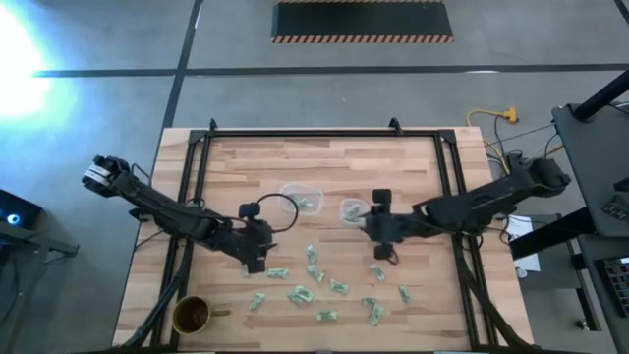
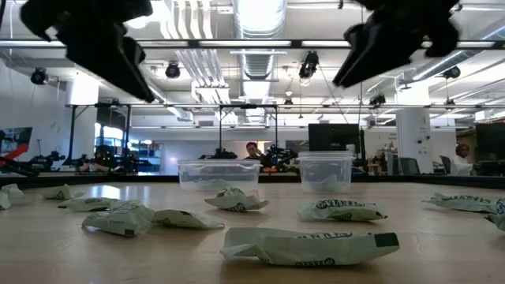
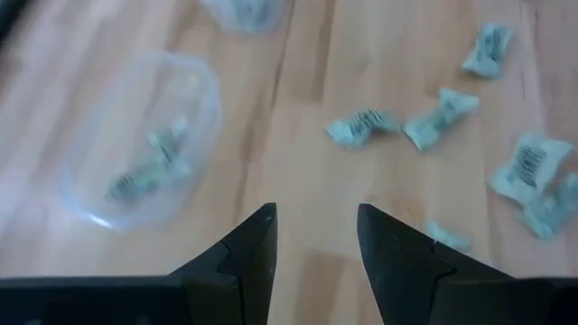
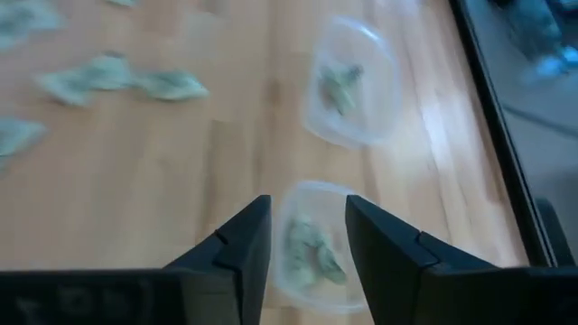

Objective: Pick and place items into bin
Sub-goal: Put the green stevia packet into the left transparent bin

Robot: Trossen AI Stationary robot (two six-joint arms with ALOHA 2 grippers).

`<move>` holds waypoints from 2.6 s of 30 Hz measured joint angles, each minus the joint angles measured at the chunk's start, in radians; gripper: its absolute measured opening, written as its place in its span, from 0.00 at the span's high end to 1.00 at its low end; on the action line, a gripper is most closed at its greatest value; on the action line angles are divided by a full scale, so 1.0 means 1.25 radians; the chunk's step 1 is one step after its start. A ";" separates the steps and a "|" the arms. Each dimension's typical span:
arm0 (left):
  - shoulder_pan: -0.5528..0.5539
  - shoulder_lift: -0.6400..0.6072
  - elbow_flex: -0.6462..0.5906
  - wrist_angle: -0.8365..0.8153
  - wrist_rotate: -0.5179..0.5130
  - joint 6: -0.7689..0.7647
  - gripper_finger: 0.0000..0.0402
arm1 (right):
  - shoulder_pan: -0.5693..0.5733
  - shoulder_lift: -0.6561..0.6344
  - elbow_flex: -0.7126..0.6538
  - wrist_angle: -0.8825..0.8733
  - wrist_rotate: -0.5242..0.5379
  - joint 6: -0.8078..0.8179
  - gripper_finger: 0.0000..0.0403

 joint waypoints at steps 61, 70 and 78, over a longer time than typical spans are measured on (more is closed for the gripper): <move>-0.082 0.256 -0.017 -0.209 0.092 -0.164 0.77 | 0.206 -0.078 -0.021 0.054 -0.029 0.019 0.82; -0.081 0.255 -0.017 -0.213 0.071 -0.164 0.99 | 0.206 -0.078 -0.021 0.056 -0.029 0.019 0.83; -0.078 0.252 0.007 -0.213 -0.009 -0.126 1.00 | 0.206 -0.077 -0.022 0.068 -0.026 0.014 0.82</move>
